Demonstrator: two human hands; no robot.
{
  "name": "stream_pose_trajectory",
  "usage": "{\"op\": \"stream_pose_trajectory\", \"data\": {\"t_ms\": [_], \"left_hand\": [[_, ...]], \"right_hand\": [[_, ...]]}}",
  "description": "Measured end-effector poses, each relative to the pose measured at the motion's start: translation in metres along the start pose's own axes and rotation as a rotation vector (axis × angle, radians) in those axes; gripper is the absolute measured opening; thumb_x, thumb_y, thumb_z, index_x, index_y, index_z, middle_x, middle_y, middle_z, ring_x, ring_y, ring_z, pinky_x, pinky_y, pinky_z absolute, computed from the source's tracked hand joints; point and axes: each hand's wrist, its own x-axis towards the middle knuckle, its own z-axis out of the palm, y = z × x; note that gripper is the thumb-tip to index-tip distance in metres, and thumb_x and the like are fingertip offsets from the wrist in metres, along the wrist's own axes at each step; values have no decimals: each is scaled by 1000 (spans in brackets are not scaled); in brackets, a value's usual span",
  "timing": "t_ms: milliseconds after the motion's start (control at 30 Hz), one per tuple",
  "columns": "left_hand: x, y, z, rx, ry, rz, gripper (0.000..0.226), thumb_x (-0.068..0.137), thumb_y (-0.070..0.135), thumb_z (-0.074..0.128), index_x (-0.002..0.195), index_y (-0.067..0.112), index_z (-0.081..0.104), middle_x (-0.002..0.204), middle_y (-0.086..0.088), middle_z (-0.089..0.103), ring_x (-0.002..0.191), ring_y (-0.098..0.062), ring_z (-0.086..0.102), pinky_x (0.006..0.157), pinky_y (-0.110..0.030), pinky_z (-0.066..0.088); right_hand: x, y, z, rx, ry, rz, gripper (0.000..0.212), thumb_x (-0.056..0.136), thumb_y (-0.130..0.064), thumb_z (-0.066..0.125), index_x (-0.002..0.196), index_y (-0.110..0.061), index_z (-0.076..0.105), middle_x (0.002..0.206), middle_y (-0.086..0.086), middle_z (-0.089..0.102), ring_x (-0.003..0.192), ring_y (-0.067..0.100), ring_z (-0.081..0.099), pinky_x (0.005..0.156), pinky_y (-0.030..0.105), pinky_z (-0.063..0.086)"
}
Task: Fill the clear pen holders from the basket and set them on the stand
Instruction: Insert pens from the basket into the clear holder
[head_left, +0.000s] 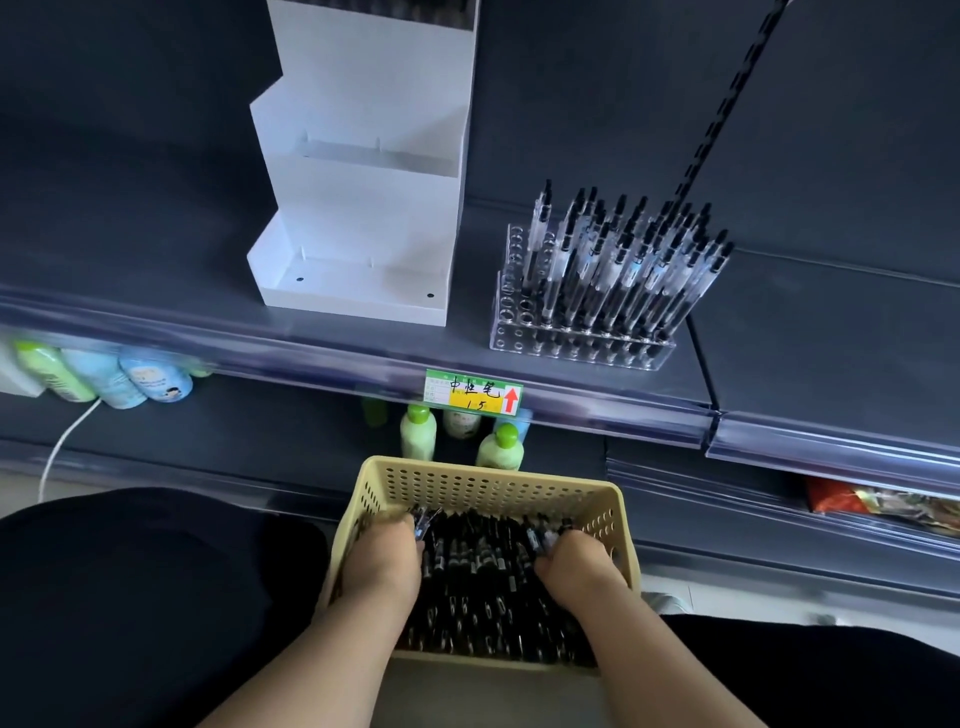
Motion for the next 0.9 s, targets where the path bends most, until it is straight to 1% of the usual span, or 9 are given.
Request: {"op": "stream_pose_trajectory", "data": {"t_ms": [133, 233, 367, 467, 567, 633, 700, 800, 900], "left_hand": [[-1, 6, -3, -54, 112, -79, 14, 94, 28, 48, 98, 17, 55, 102, -2, 59, 85, -21, 52, 67, -23, 37], [-8, 14, -12, -91, 184, -29, 16, 92, 38, 49, 86, 23, 49, 84, 6, 59, 72, -19, 51, 56, -24, 34], [-21, 27, -23, -142, 267, 160, 15, 90, 42, 53, 94, 28, 56, 93, 11, 62, 82, -15, 58, 57, -25, 38], [-34, 39, -34, -259, 304, 289, 16, 89, 41, 55, 100, 29, 59, 98, 12, 61, 87, -14, 57, 66, -27, 44], [-47, 52, -52, -386, 341, 405, 19, 88, 36, 60, 103, 25, 62, 98, 12, 62, 90, -13, 58, 77, -29, 50], [-54, 62, -66, -441, 393, 477, 20, 86, 33, 63, 103, 22, 65, 96, 12, 63, 88, -8, 59, 75, -20, 47], [-60, 70, -83, -484, 436, 518, 18, 85, 32, 66, 100, 23, 66, 90, 16, 62, 84, -3, 58, 69, -7, 40], [-65, 81, -110, -554, 455, 562, 17, 82, 29, 69, 98, 22, 68, 87, 16, 63, 83, -4, 61, 73, -7, 44], [-64, 92, -141, -646, 498, 598, 15, 80, 26, 71, 95, 21, 70, 85, 14, 67, 78, 1, 62, 73, -3, 43]], "right_hand": [[-6, -1, -10, -41, -16, -50, 33, 92, -30, 49, 109, -3, 60, 98, 9, 61, 84, 20, 56, 67, 23, 41], [-14, 0, -16, 0, 6, -168, 22, 90, -25, 52, 101, -9, 62, 98, 7, 63, 89, 21, 61, 69, 23, 43], [-31, -2, -21, 20, 120, -313, 45, 87, -20, 49, 132, -19, 40, 100, 5, 65, 87, 21, 61, 72, 30, 50], [-46, -8, -27, 52, 214, -394, 56, 85, -20, 49, 137, -26, 28, 85, -3, 63, 71, 14, 58, 57, 26, 44], [-62, -11, -39, 181, 352, -500, 34, 85, -21, 50, 117, -22, 38, 71, -9, 57, 60, 12, 55, 52, 29, 45], [-74, -15, -53, 318, 407, -525, 13, 89, -23, 47, 99, -19, 40, 69, -3, 59, 59, 19, 58, 55, 36, 49], [-86, -20, -66, 458, 445, -545, 17, 94, -31, 44, 89, -15, 43, 72, 5, 64, 64, 25, 61, 61, 41, 51], [-98, -29, -89, 543, 616, -641, 31, 95, -33, 44, 76, -9, 46, 68, 7, 60, 64, 26, 57, 58, 23, 43], [-109, -40, -119, 556, 800, -756, 26, 93, -26, 52, 68, -23, 44, 66, -4, 51, 59, 14, 48, 51, 13, 35]]}}
